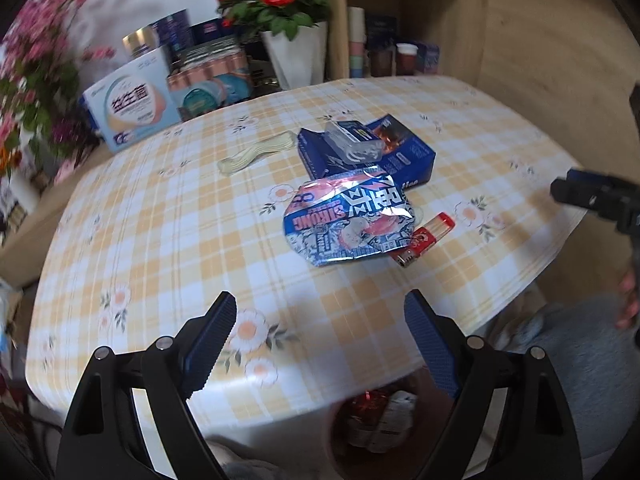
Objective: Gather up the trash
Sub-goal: 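Grasp the blue-and-silver snack bag with the left gripper, then grasp the red lighter with the right gripper while the left holds the snack bag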
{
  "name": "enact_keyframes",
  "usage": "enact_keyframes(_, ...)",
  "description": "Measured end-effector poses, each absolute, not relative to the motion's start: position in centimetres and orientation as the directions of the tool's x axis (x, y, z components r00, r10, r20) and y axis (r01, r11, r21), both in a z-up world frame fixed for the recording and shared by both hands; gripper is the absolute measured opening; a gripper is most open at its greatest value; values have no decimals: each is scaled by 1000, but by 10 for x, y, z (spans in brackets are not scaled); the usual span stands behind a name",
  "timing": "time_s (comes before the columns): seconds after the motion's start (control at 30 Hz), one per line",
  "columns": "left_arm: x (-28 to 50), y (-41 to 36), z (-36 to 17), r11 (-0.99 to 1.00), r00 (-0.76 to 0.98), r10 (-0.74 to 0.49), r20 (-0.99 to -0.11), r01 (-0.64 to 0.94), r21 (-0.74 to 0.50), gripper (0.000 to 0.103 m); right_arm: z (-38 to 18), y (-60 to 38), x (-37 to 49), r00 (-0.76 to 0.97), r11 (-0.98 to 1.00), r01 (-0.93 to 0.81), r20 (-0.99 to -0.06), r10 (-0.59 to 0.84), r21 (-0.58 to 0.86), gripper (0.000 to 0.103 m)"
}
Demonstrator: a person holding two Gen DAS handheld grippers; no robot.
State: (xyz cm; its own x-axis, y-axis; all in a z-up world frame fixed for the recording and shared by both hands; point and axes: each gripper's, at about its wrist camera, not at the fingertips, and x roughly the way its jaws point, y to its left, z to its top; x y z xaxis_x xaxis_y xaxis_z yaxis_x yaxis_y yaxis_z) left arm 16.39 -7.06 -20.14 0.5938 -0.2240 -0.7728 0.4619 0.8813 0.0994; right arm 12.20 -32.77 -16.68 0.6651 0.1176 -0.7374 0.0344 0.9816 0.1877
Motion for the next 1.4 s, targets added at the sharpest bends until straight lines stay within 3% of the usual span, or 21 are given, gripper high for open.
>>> enact_keyframes(0.37,208,-121,-250,784,594,-128,-794,551,287,81,-178,-347,132,645,977,78,-757,104,201,98)
enact_keyframes(0.67,215,-156,-261,650,658,-113,-745,616,445,81,-181,-359,133,648,973,84,-754,112,217,98)
enact_keyframes(0.77,218,-159,-260,650,649,-114,-753,621,437,70,-181,-358,133,646,976,79,-756,106,205,97)
enact_keyframes(0.83,220,-157,-255,663,617,-128,-776,636,396,40,-181,-358,133,645,977,78,-757,104,200,98)
enact_keyframes(0.9,218,-153,-250,675,622,-131,-772,626,390,25,-183,-358,134,639,977,75,-762,106,198,98)
enact_keyframes(1.03,219,-131,-224,750,615,-199,-763,597,285,12,-184,-350,137,629,981,56,-770,110,185,98)
enact_keyframes(1.13,231,-97,-201,840,578,-269,-770,532,106,4,-185,-340,141,620,988,24,-778,104,152,98)
enact_keyframes(1.27,245,-47,-194,900,512,-342,-788,420,-118,4,-190,-320,151,606,995,-66,-790,97,72,97)
enact_keyframes(1.4,243,-13,-195,920,505,-349,-790,347,-185,4,-207,-288,171,549,971,-235,-830,105,-33,97)
